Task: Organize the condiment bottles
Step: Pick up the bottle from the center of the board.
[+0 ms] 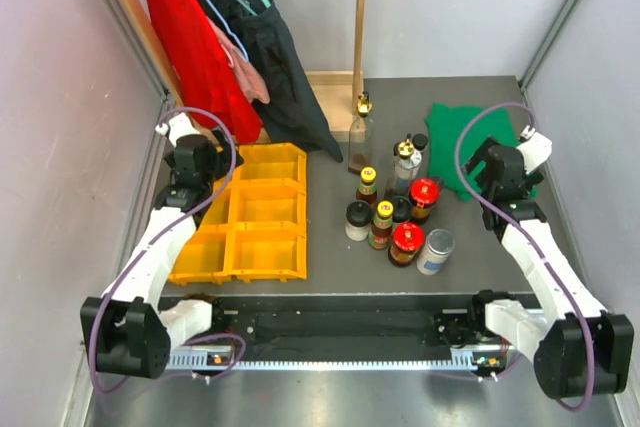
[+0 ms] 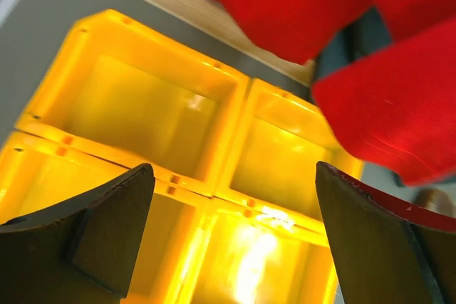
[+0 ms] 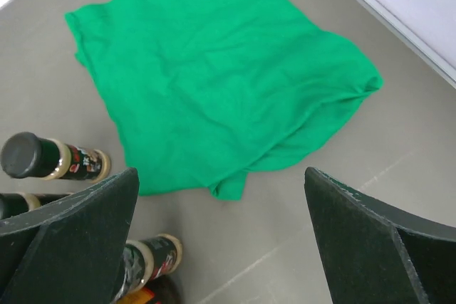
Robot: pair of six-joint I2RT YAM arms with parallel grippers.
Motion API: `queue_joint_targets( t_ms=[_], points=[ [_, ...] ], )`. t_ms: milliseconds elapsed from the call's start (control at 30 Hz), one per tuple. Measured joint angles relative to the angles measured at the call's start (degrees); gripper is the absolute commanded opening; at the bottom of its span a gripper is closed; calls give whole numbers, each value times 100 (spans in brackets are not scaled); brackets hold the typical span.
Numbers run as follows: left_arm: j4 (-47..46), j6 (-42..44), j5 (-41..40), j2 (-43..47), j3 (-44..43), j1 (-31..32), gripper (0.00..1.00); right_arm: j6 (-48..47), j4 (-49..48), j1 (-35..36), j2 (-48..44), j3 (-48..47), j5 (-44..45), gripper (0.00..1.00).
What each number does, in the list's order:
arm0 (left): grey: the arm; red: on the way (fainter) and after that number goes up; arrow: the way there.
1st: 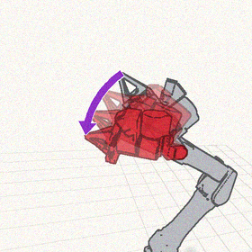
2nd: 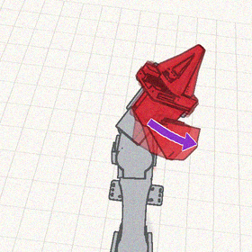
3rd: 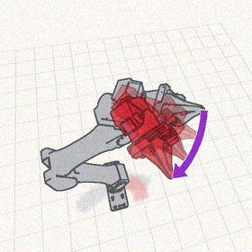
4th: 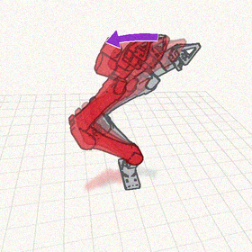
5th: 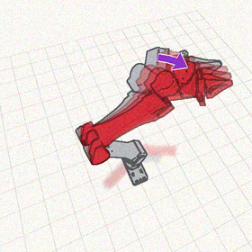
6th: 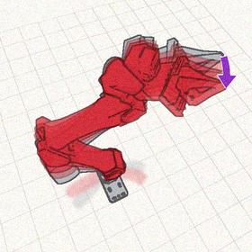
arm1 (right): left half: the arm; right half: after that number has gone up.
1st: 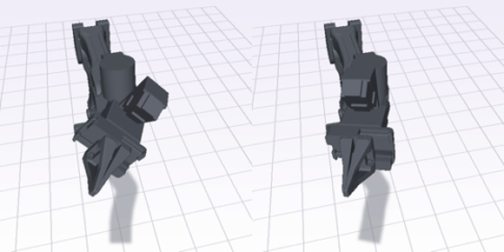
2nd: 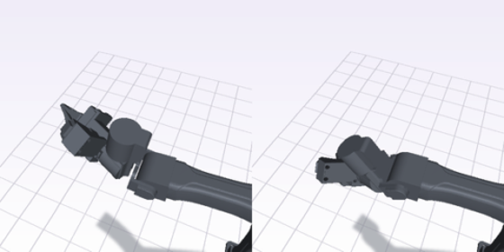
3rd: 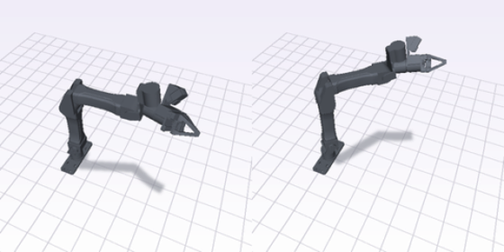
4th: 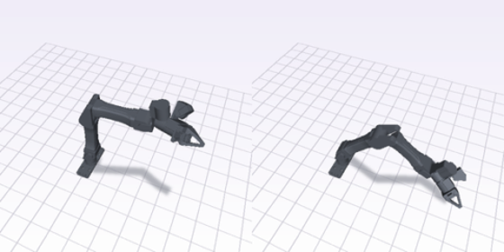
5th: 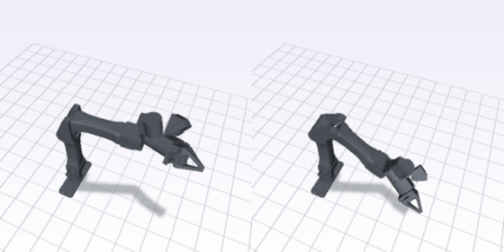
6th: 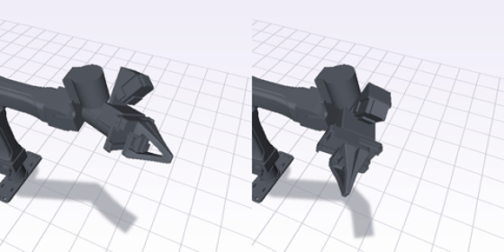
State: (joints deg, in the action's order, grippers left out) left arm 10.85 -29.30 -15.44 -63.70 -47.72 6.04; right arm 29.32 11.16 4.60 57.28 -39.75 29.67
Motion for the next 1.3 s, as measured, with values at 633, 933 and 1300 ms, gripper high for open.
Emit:
queue_joint_targets(
  t_ms=[633, 933, 1300],
  points=[
    [170, 20, 1574, 387, -9, 271, 99, 166, 798, -2, -577, -343, -448, 99],
    [127, 723, 1668, -70, -457, 2903, 98, -63, 1410, -2, -313, -946, -962, 99],
    [-546, 1106, 1915, -728, -424, 4026, 99, -232, 1637, -2, -304, -946, -1460, 99]
  ],
)
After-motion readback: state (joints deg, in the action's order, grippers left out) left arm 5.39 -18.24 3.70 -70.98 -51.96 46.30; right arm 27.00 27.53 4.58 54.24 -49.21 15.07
